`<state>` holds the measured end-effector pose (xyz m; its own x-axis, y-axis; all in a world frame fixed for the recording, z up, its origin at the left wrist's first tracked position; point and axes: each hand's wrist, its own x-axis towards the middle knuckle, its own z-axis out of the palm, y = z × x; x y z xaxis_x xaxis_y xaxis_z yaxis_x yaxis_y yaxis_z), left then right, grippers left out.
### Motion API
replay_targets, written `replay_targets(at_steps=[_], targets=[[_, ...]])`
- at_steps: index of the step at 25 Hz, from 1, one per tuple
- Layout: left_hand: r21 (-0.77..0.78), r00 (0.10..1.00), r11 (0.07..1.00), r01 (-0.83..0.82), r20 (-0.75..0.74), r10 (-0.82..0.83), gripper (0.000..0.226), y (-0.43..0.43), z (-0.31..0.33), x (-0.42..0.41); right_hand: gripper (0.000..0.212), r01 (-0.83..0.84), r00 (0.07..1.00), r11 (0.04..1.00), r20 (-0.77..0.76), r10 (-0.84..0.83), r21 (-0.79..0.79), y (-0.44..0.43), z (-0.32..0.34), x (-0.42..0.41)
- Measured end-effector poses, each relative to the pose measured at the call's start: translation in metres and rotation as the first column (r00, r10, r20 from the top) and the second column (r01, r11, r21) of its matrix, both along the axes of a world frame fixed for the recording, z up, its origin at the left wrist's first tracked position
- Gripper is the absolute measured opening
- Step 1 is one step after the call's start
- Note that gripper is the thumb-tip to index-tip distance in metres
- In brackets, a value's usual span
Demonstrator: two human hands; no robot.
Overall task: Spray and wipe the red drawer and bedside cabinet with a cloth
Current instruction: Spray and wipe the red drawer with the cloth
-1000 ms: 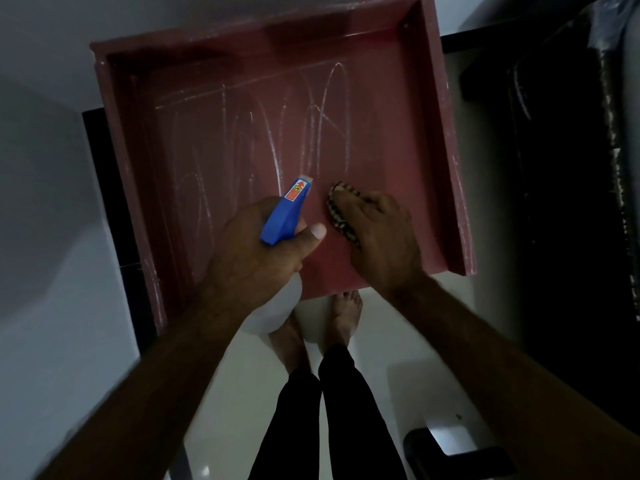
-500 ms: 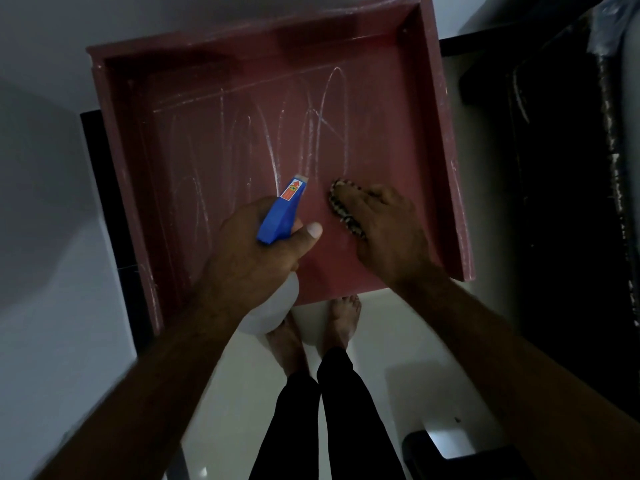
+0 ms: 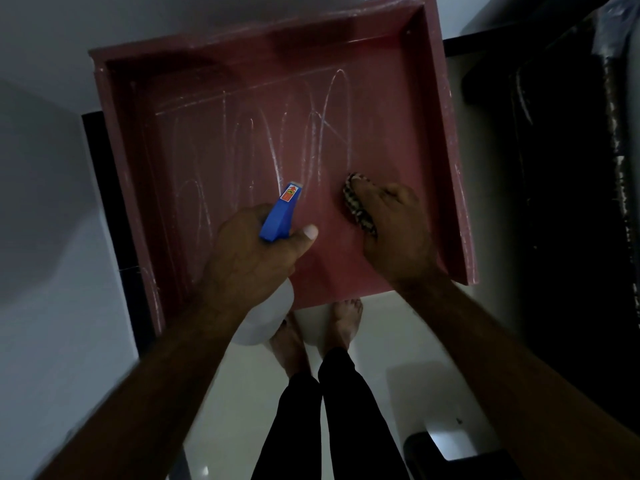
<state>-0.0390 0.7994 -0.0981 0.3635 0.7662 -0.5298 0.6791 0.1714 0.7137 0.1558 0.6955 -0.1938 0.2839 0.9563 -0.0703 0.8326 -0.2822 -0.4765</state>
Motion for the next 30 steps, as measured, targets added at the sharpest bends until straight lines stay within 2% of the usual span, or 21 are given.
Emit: replay_targets(at_steps=[3,11,17,21,25,28,30], targets=[[0.001,0.999,0.999,-0.038,0.025,0.038,0.039,0.001,0.001,-0.001,0.065,0.074,0.997,0.997,0.020,-0.074,0.014,-0.003,0.000,-0.001],[0.049,0.999,0.999,0.000,0.052,-0.002,0.040,0.001,0.010,0.006,0.054,0.041,0.999,0.999,-0.004,-0.041,0.003,-0.003,0.000,-0.004],[0.042,1.000,0.999,0.005,0.026,-0.006,0.050,0.003,0.009,0.007,0.063,0.095,0.995,0.995,-0.010,-0.095,0.003,-0.003,0.005,-0.012],[0.044,0.999,0.999,0.017,0.040,-0.019,0.045,0.006,0.008,0.010,0.061,0.058,0.998,0.998,-0.028,-0.058,0.003,-0.004,0.003,-0.009],[0.045,0.998,0.999,0.020,0.053,-0.022,0.040,0.010,0.005,0.011,0.067,0.124,0.992,0.992,0.000,-0.124,-0.008,0.001,0.003,-0.020],[0.039,0.998,0.999,0.025,0.054,-0.027,0.038,0.012,0.006,0.012,0.062,-0.054,0.998,0.999,0.041,0.053,0.005,0.006,0.006,-0.034],[0.043,0.998,0.999,0.017,0.058,-0.020,0.037,0.014,0.007,0.012,0.063,-0.076,0.995,0.997,0.061,0.076,-0.005,0.011,0.006,-0.021]])
